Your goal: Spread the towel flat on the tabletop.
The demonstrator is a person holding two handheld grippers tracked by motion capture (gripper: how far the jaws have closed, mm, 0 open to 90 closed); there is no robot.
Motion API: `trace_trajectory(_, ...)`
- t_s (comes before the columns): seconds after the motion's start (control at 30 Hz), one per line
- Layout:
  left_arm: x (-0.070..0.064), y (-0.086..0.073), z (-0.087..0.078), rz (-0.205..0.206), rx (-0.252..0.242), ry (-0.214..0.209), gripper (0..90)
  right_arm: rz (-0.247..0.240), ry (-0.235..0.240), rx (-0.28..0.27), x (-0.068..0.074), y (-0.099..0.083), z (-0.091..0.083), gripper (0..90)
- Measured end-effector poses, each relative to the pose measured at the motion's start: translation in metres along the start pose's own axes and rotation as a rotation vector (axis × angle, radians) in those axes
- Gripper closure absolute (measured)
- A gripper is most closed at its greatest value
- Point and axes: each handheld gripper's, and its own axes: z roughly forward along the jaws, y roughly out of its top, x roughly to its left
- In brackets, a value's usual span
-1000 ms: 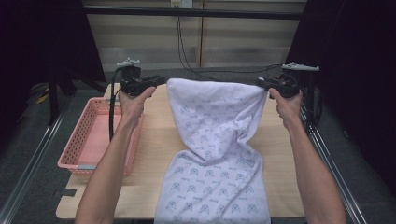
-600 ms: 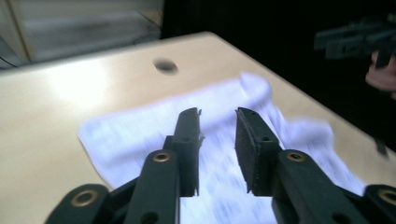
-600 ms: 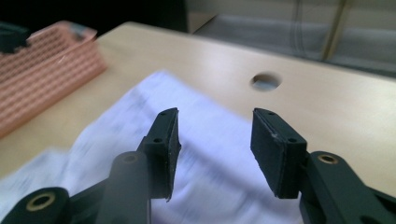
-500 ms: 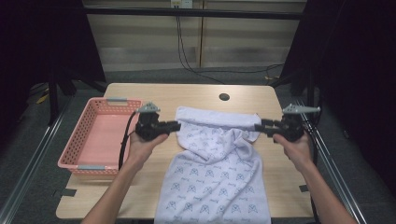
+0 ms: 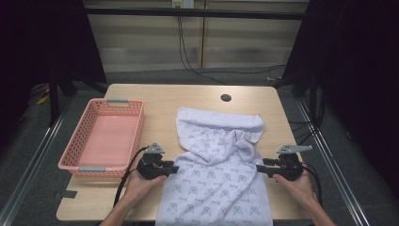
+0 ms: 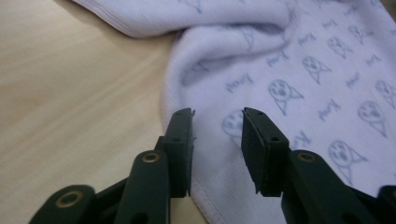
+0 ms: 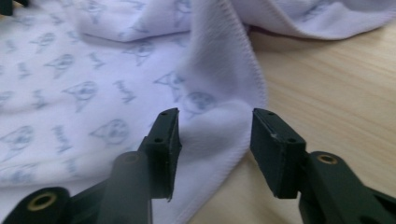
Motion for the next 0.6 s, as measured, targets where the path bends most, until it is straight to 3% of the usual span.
trace_trajectory(0.03,0.003,-0.001,0.002,-0.007,-0.002,-0.005,62.3,0.0,-0.009,-0.008,-0.005,0.002,0.005,49.6)
trace_trajectory(0.07,0.003,-0.002,0.004,0.004,0.014,0.03,60.8,0.001,-0.029,-0.003,-0.006,0.002,0.007,49.3)
trace_trajectory(0.1,0.004,-0.002,0.006,0.015,0.007,0.039,61.6,0.001,-0.039,0.001,-0.009,0.003,0.01,49.3)
trace_trajectory(0.17,0.005,-0.002,0.006,0.009,0.009,0.034,70.0,0.012,-0.033,0.017,-0.012,0.003,0.015,51.0)
trace_trajectory(0.23,0.004,-0.002,0.006,0.017,0.024,0.023,85.0,-0.005,-0.004,0.016,-0.01,0.003,0.017,67.1)
trace_trajectory(0.3,0.001,-0.003,0.005,0.033,0.045,0.025,87.6,-0.009,0.025,0.014,-0.006,0.003,0.014,82.3)
trace_trajectory(0.33,-0.001,-0.004,0.002,0.014,0.049,-0.002,87.6,-0.009,0.025,0.014,-0.006,0.003,0.014,82.3)
trace_trajectory(0.4,-0.006,-0.008,-0.009,0.004,0.031,-0.012,88.0,0.008,0.074,-0.018,-0.002,0.002,0.004,88.5)
trace_trajectory(0.43,-0.01,-0.011,-0.015,0.008,0.028,-0.042,88.1,0.011,0.091,-0.054,0.0,-0.001,-0.011,88.7)
trace_trajectory(0.47,-0.014,-0.014,-0.023,0.013,0.014,-0.052,88.1,0.011,0.091,-0.054,0.0,-0.001,-0.011,88.7)
trace_trajectory(0.5,-0.022,-0.023,-0.036,0.018,-0.001,-0.082,88.1,0.022,0.099,-0.069,0.003,-0.008,-0.025,88.9)
trace_trajectory(0.6,-0.029,-0.03,-0.046,0.024,-0.004,-0.089,88.0,0.013,0.124,-0.059,0.012,-0.019,-0.041,89.0)
